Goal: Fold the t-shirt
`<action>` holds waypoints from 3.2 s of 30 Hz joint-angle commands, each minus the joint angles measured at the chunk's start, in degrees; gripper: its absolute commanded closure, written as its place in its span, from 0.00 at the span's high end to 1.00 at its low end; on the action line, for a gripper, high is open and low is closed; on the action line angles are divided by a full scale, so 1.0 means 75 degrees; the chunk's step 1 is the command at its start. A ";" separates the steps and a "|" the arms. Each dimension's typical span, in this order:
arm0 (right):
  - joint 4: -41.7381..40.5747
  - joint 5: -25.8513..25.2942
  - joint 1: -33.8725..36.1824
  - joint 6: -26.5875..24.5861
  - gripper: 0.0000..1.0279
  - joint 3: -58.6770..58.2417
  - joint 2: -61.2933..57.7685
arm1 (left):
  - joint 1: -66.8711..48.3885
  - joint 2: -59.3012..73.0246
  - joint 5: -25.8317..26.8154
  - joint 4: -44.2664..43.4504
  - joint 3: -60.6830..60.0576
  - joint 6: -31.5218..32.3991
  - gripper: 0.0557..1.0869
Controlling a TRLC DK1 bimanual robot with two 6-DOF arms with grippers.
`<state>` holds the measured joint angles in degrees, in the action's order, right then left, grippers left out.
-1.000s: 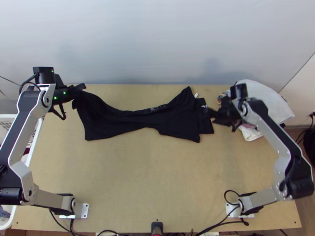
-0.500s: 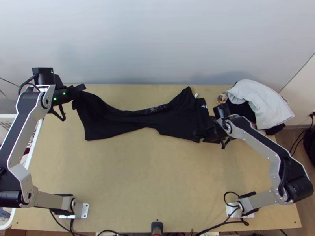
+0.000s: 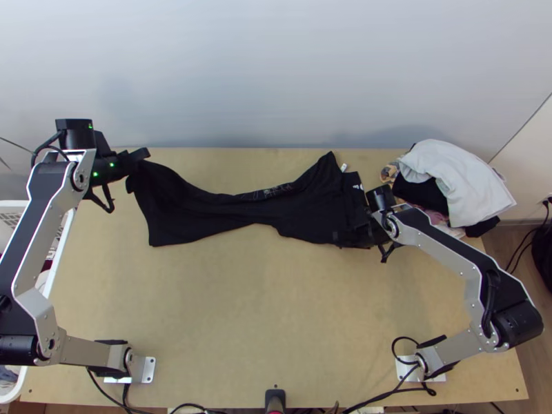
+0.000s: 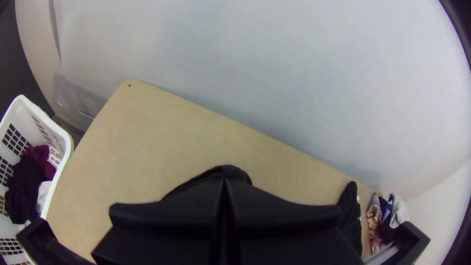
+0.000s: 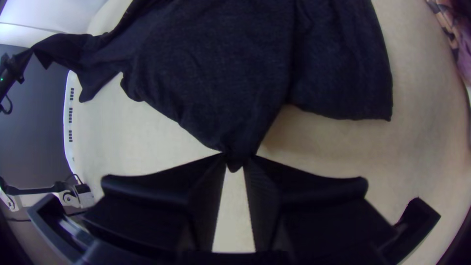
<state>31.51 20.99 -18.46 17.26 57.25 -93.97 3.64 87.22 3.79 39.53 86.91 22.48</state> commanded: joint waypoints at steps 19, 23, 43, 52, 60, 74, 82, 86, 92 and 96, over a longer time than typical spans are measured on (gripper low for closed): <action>0.1471 -0.0080 0.0527 0.0312 0.03 0.1929 0.1667 | 0.0276 0.0359 -0.0002 -0.1837 -0.2354 0.0108 0.04; 0.1729 -0.0045 0.0656 0.0359 0.03 0.2022 0.1807 | 0.0476 0.0933 -0.0154 -0.2739 -0.3081 0.0085 0.04; 0.1987 0.0107 0.0797 0.0441 0.03 0.2093 0.1573 | 0.0968 0.3230 -0.0330 -0.1450 -0.0303 -0.0396 0.95; 0.1963 0.0095 0.0645 0.0465 0.03 0.2069 0.1467 | 0.1050 0.1941 0.0115 -0.1368 -0.1229 -0.0782 0.95; 0.1963 0.0095 0.0656 0.0488 0.03 0.2022 0.1467 | 0.0874 0.1191 0.0174 -0.1356 -0.1991 -0.1404 0.95; 0.1951 0.0095 0.0703 0.0535 0.03 0.1999 0.1456 | 0.0441 0.1507 -0.1279 -0.3325 -0.2776 -0.1931 0.95; 0.1951 0.0107 0.0563 0.0570 0.03 0.1893 0.1397 | 0.0851 0.1507 -0.1513 -0.3407 -0.2354 -0.1872 0.95; 0.1951 0.0107 0.0574 0.0570 0.03 0.1811 0.1397 | 0.0921 0.1250 -0.1502 -0.2938 -0.2319 -0.1837 0.95; 0.1951 0.0107 0.0574 0.0582 0.03 0.1718 0.1444 | 0.1003 0.0640 -0.0681 -0.1942 -0.2389 -0.1474 0.95; 0.1951 0.0107 0.0563 0.0582 0.03 0.1683 0.1444 | 0.0898 0.0546 -0.0447 -0.1544 -0.2413 -0.1474 0.95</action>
<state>46.15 21.85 -14.13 21.61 70.39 -83.31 10.61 93.69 -3.14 22.92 69.10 10.48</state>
